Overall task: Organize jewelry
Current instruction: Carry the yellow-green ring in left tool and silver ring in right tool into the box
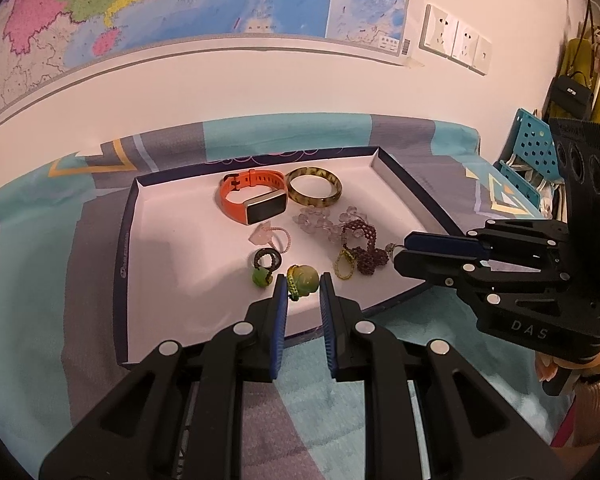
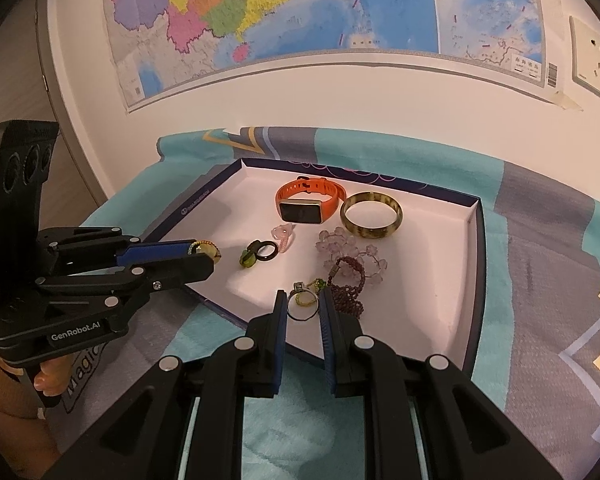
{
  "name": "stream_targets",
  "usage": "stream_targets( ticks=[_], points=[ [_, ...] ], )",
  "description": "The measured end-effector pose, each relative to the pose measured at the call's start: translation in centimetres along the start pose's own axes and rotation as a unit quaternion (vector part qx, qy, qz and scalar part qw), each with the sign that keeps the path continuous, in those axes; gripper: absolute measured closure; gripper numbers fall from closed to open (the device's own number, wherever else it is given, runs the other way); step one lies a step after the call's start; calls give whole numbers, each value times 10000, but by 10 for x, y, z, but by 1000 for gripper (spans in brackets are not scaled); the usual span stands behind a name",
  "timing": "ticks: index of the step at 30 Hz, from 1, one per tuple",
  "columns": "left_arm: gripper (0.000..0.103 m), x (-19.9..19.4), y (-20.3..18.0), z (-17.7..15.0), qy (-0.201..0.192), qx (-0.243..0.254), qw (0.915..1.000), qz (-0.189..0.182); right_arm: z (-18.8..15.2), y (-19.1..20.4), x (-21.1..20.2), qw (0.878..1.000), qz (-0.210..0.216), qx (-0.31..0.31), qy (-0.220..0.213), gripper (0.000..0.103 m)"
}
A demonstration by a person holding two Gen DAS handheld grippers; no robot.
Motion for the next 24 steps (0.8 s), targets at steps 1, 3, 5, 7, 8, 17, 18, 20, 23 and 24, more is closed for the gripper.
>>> stream_targets(
  ticks=[1,3,5,7,8,17,18,20,23,24],
  points=[
    [86,1,0,0,7,0,10000,2,0,0,1,10000,0,1,4,88],
    [86,3,1,0,26,-9,10000,7,0,-1,2,10000,-5,4,11,88],
    [86,5,2,0,35,-19,10000,8,1,-1,3,10000,-7,13,19,88],
    [86,6,3,0,49,-32,10000,25,1,-2,4,10000,-10,19,23,88],
    [86,7,4,0,55,-41,10000,27,1,-2,4,10000,-9,22,25,88],
    [86,13,7,0,114,-78,9999,88,0,-5,9,10000,-30,48,70,88],
    [86,14,7,0,118,-84,9999,93,0,-6,10,10000,-35,49,71,88],
    [86,16,8,-1,134,-96,9998,100,0,-6,11,9999,-35,53,78,88],
    [86,19,9,-1,161,-103,9997,122,0,-7,13,9999,-43,65,97,88],
    [86,20,10,-2,172,-113,9997,127,0,-8,14,9999,-47,67,102,88]
  ],
)
Point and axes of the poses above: each gripper's, at about its wrist camera, not at the fingertips, and x roughly the way its jaws point, y to its left, z to its top, the point moved 8 cm from there along x, roughly the way its jaws point
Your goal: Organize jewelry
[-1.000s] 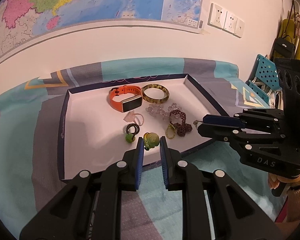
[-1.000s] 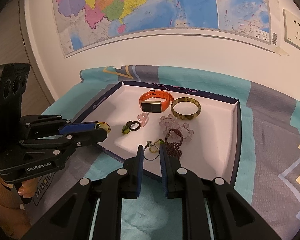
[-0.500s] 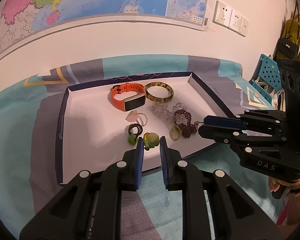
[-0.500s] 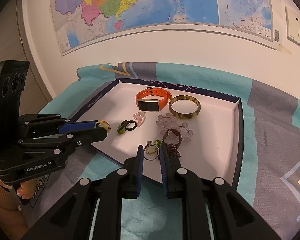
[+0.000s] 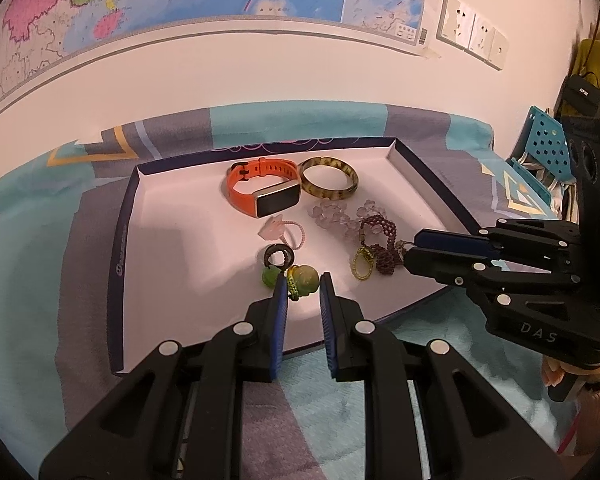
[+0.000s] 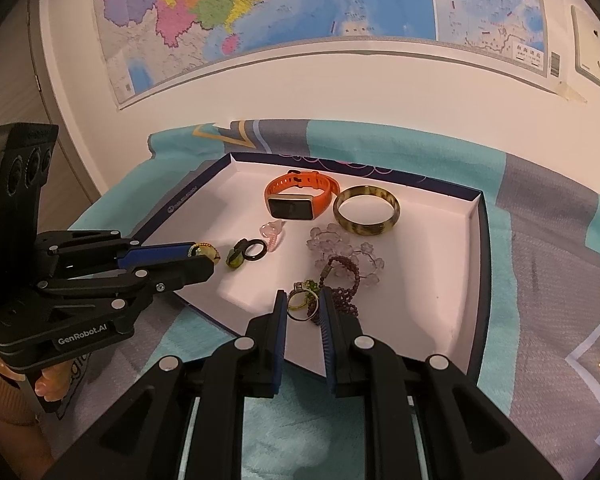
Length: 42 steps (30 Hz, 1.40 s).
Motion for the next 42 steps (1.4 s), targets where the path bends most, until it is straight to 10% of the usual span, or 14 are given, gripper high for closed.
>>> stream_targets(
  ticks=[20,26,29,36,42],
  points=[
    [86,16,7,-4,161,-33,9998,148,-6,-3,18,9997,-35,93,203,88],
    [70,8,8,-4,49,-60,9999,144,-6,-3,17,9998,-35,142,168,85],
    [61,-1,8,-5,-55,-63,9998,156,-4,-3,8,9998,-7,190,48,73],
    [5,-38,9,-13,-459,-72,9982,383,-7,3,-25,9994,-63,177,-299,34],
    [5,-62,14,-33,-625,-269,9959,593,-25,9,-46,9980,-268,262,-508,7]
  ],
)
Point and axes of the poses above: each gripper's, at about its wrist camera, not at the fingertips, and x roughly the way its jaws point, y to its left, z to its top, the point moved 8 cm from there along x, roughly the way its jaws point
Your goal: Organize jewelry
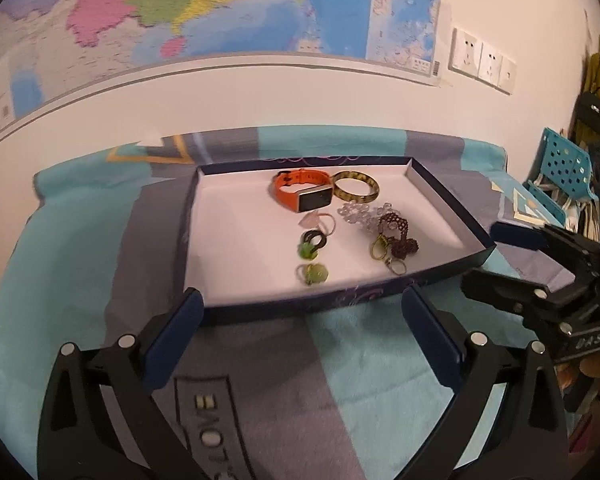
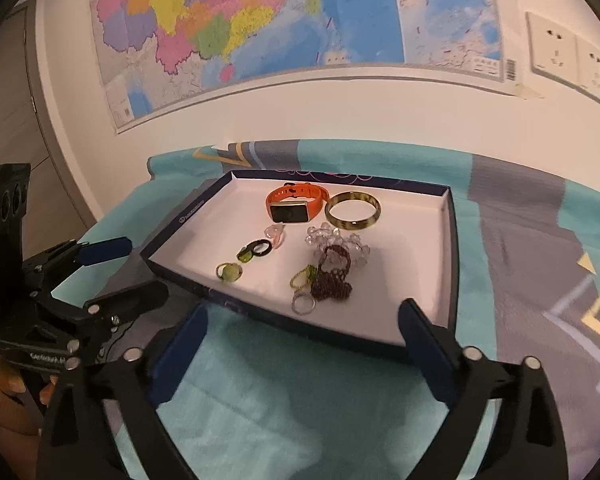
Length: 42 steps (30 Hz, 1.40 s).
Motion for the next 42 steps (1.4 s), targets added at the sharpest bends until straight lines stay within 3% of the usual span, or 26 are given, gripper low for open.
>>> stream_targets(
  ticks=[4,13,19,42],
  points=[
    [5,-8,8,-12,32,-214,9992,332,-15,7,-5,9999,-122,-9,58,7],
    [5,-19,12,-24,80,-362,9980,513,-27,23,-16,9998,-186,-33,22,7],
    [5,-24,1,-28,69,-161,9985,522,-32,26,-19,9998,-180,21,40,7],
    [5,-23,-1,-34,177,-214,9981,544,-38,23,-19,9995,-247,136,116,7]
  ],
)
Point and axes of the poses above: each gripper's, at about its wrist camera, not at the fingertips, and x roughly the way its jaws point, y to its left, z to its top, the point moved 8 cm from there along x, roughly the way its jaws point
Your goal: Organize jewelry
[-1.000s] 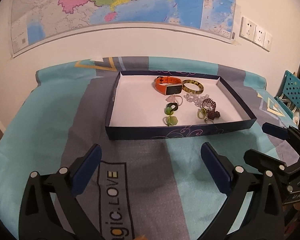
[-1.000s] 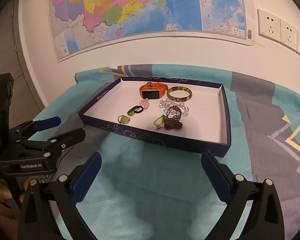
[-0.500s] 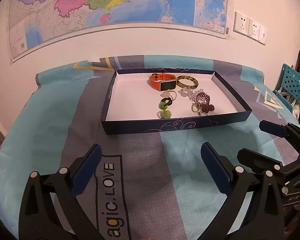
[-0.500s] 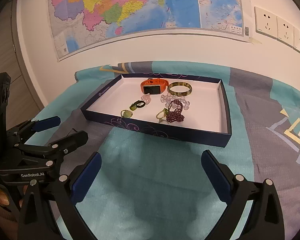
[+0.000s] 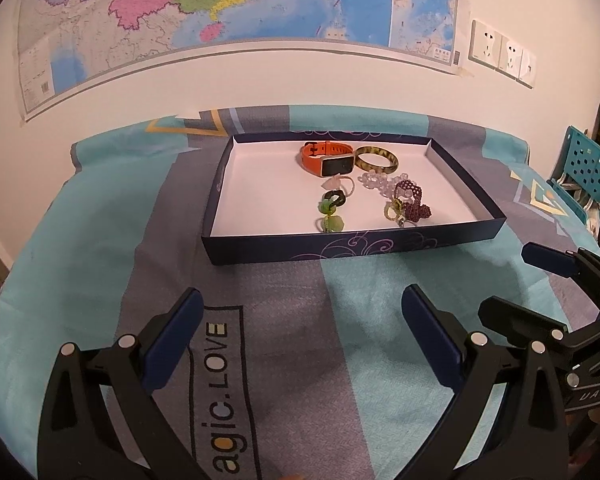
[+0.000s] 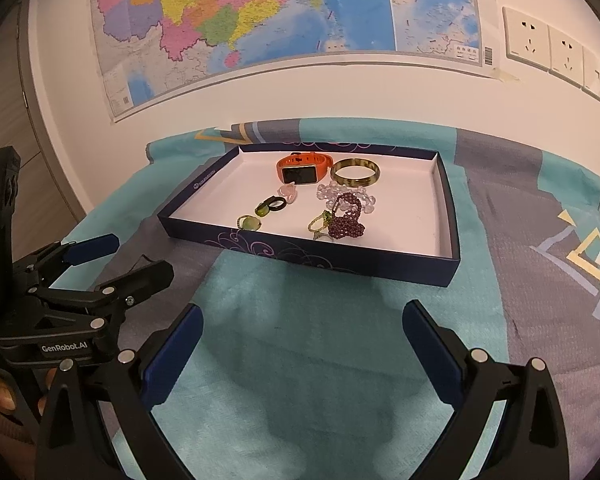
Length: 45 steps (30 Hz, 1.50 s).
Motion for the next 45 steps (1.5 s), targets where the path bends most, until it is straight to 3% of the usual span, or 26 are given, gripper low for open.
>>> stream_targets(
  ticks=[45],
  points=[
    [5,10,-7,-6,130,91,9998,-76,-4,-4,5,9999,14,105,94,7]
  ],
)
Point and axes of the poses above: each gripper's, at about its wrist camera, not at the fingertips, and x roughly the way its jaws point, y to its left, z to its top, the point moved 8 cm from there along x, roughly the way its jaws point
